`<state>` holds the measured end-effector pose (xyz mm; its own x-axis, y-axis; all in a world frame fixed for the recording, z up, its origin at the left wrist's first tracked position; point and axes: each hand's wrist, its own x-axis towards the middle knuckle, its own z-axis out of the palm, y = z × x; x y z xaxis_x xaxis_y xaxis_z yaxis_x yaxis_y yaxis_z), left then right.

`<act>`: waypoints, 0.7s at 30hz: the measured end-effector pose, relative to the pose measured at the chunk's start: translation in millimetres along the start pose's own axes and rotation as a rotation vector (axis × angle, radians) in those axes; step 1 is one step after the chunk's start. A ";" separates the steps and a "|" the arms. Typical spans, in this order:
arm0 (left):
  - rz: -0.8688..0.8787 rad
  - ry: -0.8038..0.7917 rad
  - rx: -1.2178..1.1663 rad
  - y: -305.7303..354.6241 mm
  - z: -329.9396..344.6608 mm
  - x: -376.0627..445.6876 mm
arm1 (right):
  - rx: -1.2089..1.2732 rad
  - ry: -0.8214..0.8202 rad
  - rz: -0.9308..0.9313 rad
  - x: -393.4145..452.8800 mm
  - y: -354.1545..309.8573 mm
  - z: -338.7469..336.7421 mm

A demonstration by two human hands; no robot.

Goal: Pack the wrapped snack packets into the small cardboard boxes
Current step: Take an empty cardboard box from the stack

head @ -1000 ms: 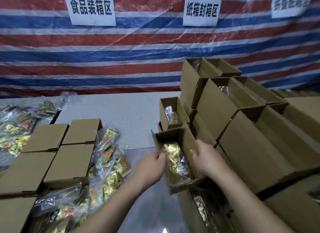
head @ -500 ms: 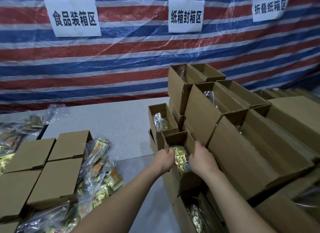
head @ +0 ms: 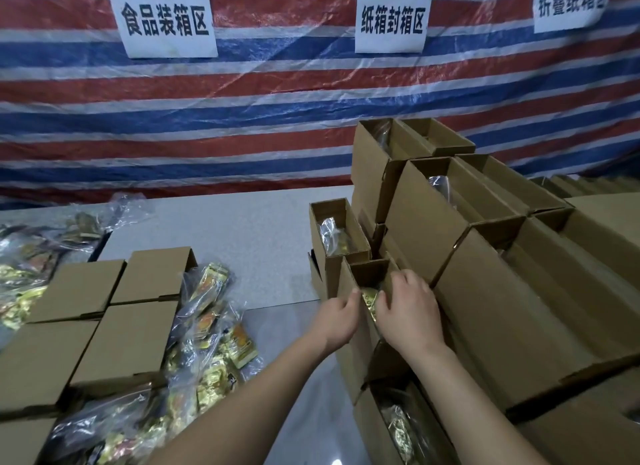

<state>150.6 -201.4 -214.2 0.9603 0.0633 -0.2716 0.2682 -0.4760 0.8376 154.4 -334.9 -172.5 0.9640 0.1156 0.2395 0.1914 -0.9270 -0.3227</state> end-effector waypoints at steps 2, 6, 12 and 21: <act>-0.011 -0.005 -0.024 -11.3 -6.3 -4.8 | 0.070 0.038 -0.036 -0.5 -9.2 -1.3; -0.039 0.071 0.022 -59.9 -37.1 -16.5 | 0.258 0.091 -0.205 -6.6 -43.6 7.6; -0.260 0.267 0.258 -176.0 -101.8 -54.4 | 0.382 -0.397 -0.263 -49.1 -84.2 82.5; -0.407 0.459 0.573 -277.3 -178.0 -66.5 | 0.227 -0.774 -0.157 -56.3 -110.1 160.4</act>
<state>25.9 82.5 -344.0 0.7657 0.6185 -0.1766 0.6395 -0.7027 0.3118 108.7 -182.0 -297.4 0.7613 0.5286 -0.3756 0.2876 -0.7944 -0.5351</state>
